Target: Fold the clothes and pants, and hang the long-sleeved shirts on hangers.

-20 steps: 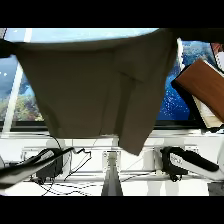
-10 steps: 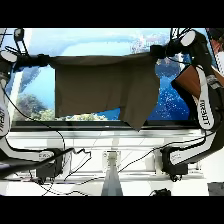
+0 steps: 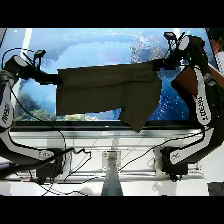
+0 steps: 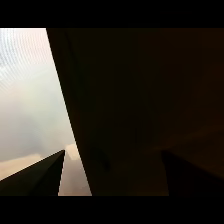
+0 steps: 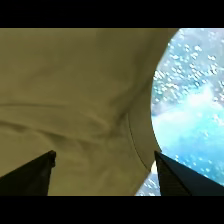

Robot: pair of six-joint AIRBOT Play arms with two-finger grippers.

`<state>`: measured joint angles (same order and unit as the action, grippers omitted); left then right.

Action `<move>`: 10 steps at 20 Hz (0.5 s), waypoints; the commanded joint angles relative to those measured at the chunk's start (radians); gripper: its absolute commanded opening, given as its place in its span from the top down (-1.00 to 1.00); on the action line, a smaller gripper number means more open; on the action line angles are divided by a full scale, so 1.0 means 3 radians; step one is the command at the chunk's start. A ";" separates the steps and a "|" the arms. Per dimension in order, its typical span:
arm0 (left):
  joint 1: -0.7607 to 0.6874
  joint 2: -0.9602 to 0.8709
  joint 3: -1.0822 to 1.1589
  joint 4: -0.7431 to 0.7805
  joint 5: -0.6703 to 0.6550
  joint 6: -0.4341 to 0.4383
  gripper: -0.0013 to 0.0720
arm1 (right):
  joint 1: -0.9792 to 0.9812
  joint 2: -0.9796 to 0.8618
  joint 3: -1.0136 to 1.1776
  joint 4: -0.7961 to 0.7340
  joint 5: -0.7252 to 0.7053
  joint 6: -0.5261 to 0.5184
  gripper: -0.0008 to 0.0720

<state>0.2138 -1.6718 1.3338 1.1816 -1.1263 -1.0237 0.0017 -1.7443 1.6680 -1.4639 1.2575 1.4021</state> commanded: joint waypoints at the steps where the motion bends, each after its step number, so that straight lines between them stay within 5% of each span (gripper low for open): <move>1: 0.0039 0.0103 0.0006 0.0053 -0.0399 -0.0090 -0.92 | -0.0071 0.0034 -0.0001 -0.0224 0.0253 -0.0006 -0.62; 4: 0.0252 0.0512 0.0006 0.0048 -0.0450 -0.0132 -0.66 | -0.0331 0.0173 -0.0004 -0.0145 0.0594 -0.0024 -0.54; 6: 0.0465 0.0853 -0.0023 0.0008 -0.0450 -0.0134 -0.66 | -0.0543 0.0373 -0.0177 0.0170 0.0655 -0.0027 -0.53; 10: 0.1055 0.1377 -0.0556 -0.0470 -0.0328 -0.0122 -0.66 | -0.0823 0.1161 -0.1551 0.0736 0.0467 -0.0259 -0.53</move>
<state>0.4263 -1.3586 1.2568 1.1324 -1.2388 -1.0599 -0.1905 -1.5307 1.4288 -1.3739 1.4117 1.3685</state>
